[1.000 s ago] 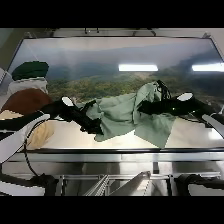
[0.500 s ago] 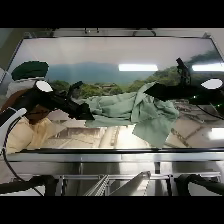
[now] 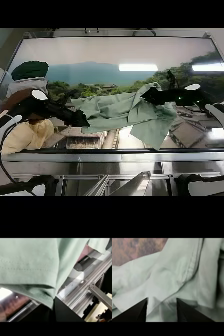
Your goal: Fold the shirts.
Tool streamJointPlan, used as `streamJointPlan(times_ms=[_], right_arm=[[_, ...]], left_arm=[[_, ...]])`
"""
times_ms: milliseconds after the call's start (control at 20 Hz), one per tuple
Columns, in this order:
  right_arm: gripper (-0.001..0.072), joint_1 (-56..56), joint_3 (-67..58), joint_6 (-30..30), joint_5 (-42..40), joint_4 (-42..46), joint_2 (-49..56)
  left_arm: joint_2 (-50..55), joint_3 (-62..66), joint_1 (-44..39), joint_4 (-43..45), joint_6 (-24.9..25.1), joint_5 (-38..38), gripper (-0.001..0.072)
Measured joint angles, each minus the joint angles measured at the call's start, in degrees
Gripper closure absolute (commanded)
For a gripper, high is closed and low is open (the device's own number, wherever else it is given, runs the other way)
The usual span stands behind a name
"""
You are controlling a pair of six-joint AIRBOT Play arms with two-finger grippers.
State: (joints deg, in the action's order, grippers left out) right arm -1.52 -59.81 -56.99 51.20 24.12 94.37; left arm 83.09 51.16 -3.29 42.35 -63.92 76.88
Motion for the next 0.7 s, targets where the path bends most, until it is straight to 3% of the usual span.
streamJointPlan(times_ms=[100, 150, 200, 250, 300, 500, 700], right_arm=[[0.0352, 1.0, -2.6, 0.0, -0.2, -1.7, 3.1], [0.0441, 1.5, -4.1, 0.0, -0.3, -3.0, 4.7], [0.0602, 1.9, -5.4, 0.0, -0.4, -4.3, 5.9], [0.0624, 2.2, -6.8, 0.0, -0.3, -5.6, 7.0], [0.0692, 2.4, -8.1, 0.0, -0.3, -6.9, 7.6], [0.0690, 0.9, -12.6, 0.0, 3.7, -9.4, 6.6], [0.0690, -4.9, -14.1, 0.1, 10.1, -7.3, -2.7]], left_arm=[[0.0, -0.3, 1.6, 0.0, 0.4, -0.3, 0.0684], [0.0, -0.4, 2.4, 0.0, 0.6, -0.3, 0.0683], [0.0, -0.5, 3.1, 0.0, 0.6, -0.3, 0.0684], [0.0, -0.5, 3.8, 0.0, 0.8, -0.3, 0.0684], [0.0, -0.6, 4.5, 0.0, 0.8, -0.3, 0.0684], [-0.1, -0.6, 7.5, -0.2, 1.3, -0.1, 0.0684], [-3.0, -0.1, 12.7, -5.9, 3.2, 4.4, 0.0684]])
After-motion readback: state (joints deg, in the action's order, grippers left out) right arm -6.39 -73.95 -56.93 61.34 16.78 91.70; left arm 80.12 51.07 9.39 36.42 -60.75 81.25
